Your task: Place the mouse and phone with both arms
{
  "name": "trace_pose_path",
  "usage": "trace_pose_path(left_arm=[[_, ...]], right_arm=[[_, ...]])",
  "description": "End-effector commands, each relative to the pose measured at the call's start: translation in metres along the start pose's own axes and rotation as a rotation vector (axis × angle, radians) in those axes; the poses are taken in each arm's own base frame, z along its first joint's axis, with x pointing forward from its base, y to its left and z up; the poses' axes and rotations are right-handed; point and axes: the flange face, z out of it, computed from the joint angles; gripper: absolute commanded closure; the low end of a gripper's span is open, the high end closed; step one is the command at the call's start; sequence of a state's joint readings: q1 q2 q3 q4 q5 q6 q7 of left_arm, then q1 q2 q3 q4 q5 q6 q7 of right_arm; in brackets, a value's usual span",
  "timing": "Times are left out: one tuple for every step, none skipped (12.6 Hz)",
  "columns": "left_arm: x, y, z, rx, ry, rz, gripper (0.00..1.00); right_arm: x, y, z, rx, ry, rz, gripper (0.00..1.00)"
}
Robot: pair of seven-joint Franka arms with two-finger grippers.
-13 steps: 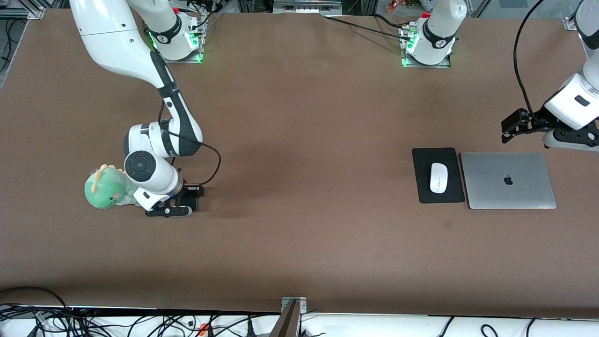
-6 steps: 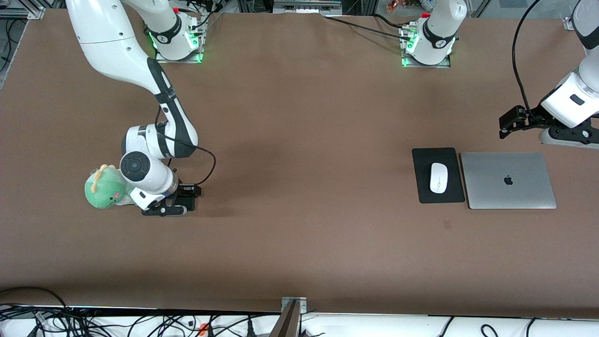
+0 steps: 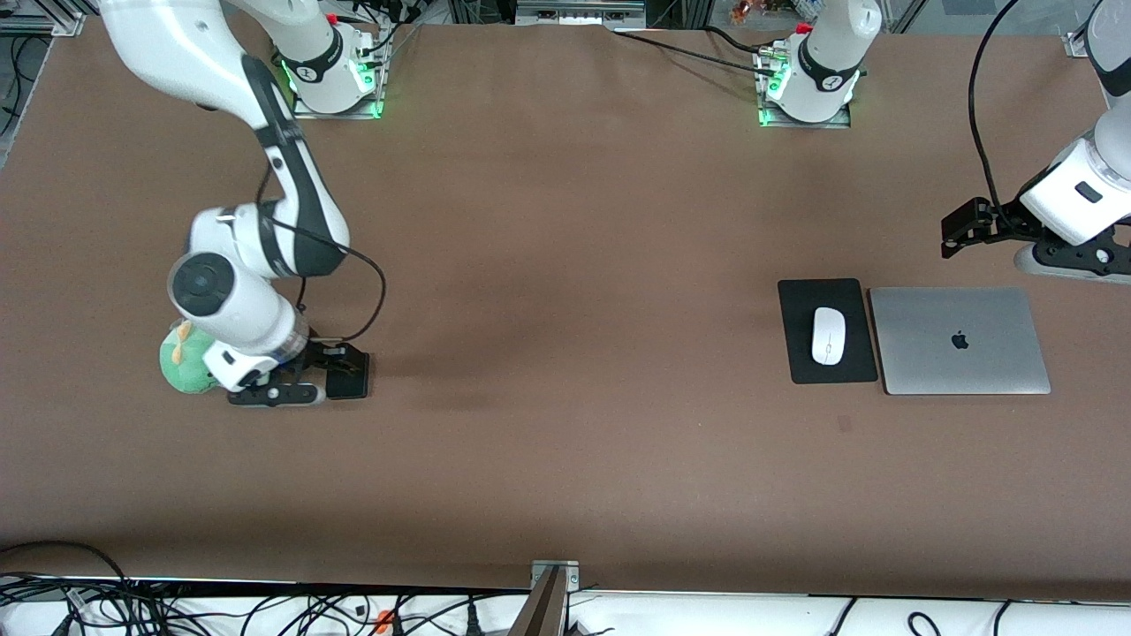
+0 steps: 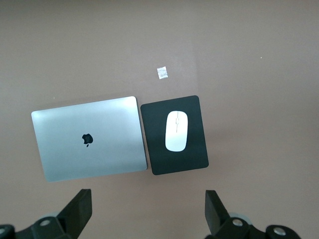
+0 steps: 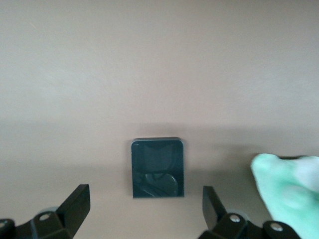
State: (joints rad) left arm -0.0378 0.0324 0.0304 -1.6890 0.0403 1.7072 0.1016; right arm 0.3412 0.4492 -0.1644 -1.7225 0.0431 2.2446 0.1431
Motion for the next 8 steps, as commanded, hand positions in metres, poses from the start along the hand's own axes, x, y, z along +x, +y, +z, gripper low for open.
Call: trace_pose_path(left_arm=[[0.005, -0.008, -0.008, -0.006, -0.012, -0.022, 0.0], [0.005, -0.009, -0.008, -0.008, -0.012, -0.037, 0.0], [0.004, -0.012, -0.009, -0.005, -0.011, -0.055, 0.0], [0.004, -0.012, -0.009, -0.005, -0.012, -0.063, 0.0], [0.004, -0.013, -0.009, -0.006, -0.012, -0.068, 0.0], [0.004, -0.013, -0.01, -0.006, -0.011, -0.079, 0.0], [0.004, -0.013, -0.01, -0.006, -0.009, -0.088, 0.0], [0.004, -0.012, -0.01, -0.004, -0.009, -0.095, 0.0]], right_arm=[[-0.003, 0.028, -0.091, 0.015, -0.06, 0.02, 0.0], [-0.005, 0.034, -0.116, 0.014, -0.111, 0.022, 0.0], [-0.013, 0.036, -0.147, 0.018, -0.142, 0.021, 0.0], [-0.023, 0.041, -0.181, 0.038, -0.119, 0.028, 0.0], [-0.034, 0.047, -0.207, 0.053, -0.103, 0.042, 0.0], [-0.05, 0.053, -0.228, 0.062, -0.115, 0.044, 0.0], [-0.066, 0.06, -0.252, 0.074, -0.116, 0.043, 0.0], [-0.077, 0.077, -0.27, 0.079, -0.124, 0.054, 0.0]])
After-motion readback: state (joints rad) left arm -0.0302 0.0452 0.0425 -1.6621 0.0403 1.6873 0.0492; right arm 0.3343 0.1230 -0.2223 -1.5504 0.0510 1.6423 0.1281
